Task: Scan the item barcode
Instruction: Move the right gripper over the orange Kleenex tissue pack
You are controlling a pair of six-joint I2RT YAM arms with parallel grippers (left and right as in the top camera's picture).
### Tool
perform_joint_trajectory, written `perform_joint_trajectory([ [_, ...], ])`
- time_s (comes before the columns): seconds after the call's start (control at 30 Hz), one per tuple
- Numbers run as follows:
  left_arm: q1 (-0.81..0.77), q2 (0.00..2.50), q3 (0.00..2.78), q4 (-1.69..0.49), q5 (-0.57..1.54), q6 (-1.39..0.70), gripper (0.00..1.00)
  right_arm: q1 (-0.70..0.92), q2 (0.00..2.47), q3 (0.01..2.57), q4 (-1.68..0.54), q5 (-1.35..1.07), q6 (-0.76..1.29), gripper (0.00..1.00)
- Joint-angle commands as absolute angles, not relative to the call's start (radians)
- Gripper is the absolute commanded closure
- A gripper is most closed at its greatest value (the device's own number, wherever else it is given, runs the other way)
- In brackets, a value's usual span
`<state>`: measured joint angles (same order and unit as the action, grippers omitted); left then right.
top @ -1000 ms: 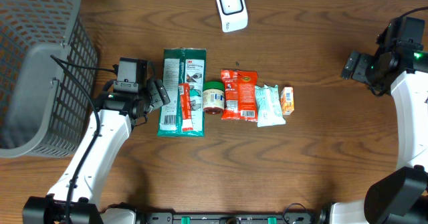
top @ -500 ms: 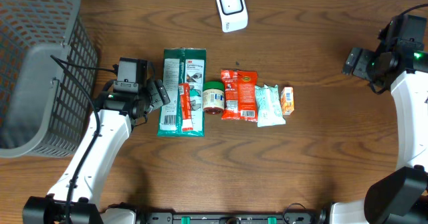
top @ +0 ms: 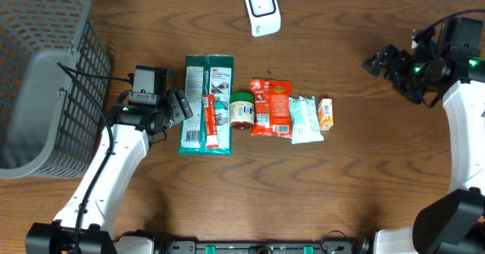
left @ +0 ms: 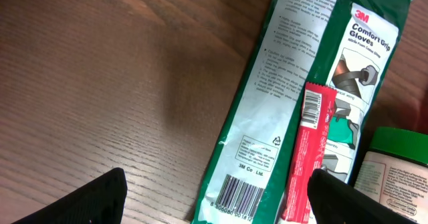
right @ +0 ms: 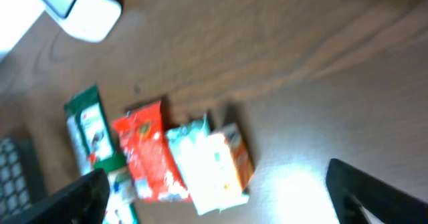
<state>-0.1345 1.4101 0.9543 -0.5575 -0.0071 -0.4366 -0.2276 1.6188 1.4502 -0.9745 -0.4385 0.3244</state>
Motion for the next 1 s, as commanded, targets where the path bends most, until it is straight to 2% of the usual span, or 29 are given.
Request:
perform_joint_trajectory([
  [0.0, -0.131, 1.405, 0.971, -0.561, -0.027, -0.427, 0.14, -0.22, 1.616, 1.459, -1.014, -0.506, 0.326, 0.2],
  [0.2, -0.131, 1.405, 0.971, -0.561, -0.027, -0.427, 0.14, -0.155, 1.616, 1.459, -1.093, -0.479, 0.18, 0.78],
  [0.23, -0.131, 1.405, 0.971, -0.561, -0.027, -0.427, 0.13, -0.138, 1.616, 1.459, -1.109, -0.446, 0.177, 0.86],
  [0.27, -0.131, 1.405, 0.971, -0.561, -0.027, -0.427, 0.14, -0.12, 1.616, 1.459, -1.125, -0.403, 0.177, 0.89],
  [0.3, -0.131, 1.405, 0.971, -0.561, -0.027, -0.427, 0.14, -0.102, 1.616, 1.459, -1.139, -0.363, 0.178, 0.89],
  [0.33, -0.131, 1.405, 0.971, -0.561, -0.027, -0.427, 0.14, -0.086, 1.616, 1.458, -1.149, -0.33, 0.178, 0.84],
  [0.4, -0.131, 1.405, 0.971, -0.561, -0.027, -0.427, 0.13, -0.044, 1.616, 1.455, -1.166, -0.274, 0.178, 0.71],
  [0.47, -0.131, 1.405, 0.971, -0.561, -0.027, -0.427, 0.14, -0.006, 1.616, 1.45, -1.171, -0.244, 0.178, 0.52],
  [0.53, -0.131, 1.405, 0.971, -0.561, -0.027, -0.427, 0.14, 0.03, 1.616, 1.44, -1.171, -0.213, 0.178, 0.41],
  [0.73, -0.131, 1.405, 0.971, -0.561, -0.027, -0.427, 0.14, 0.113, 1.616, 1.379, -1.132, -0.162, 0.179, 0.37],
  [0.97, -0.131, 1.405, 0.971, -0.561, -0.027, -0.427, 0.13, 0.146, 1.616, 1.268, -0.987, -0.158, 0.178, 0.32],
])
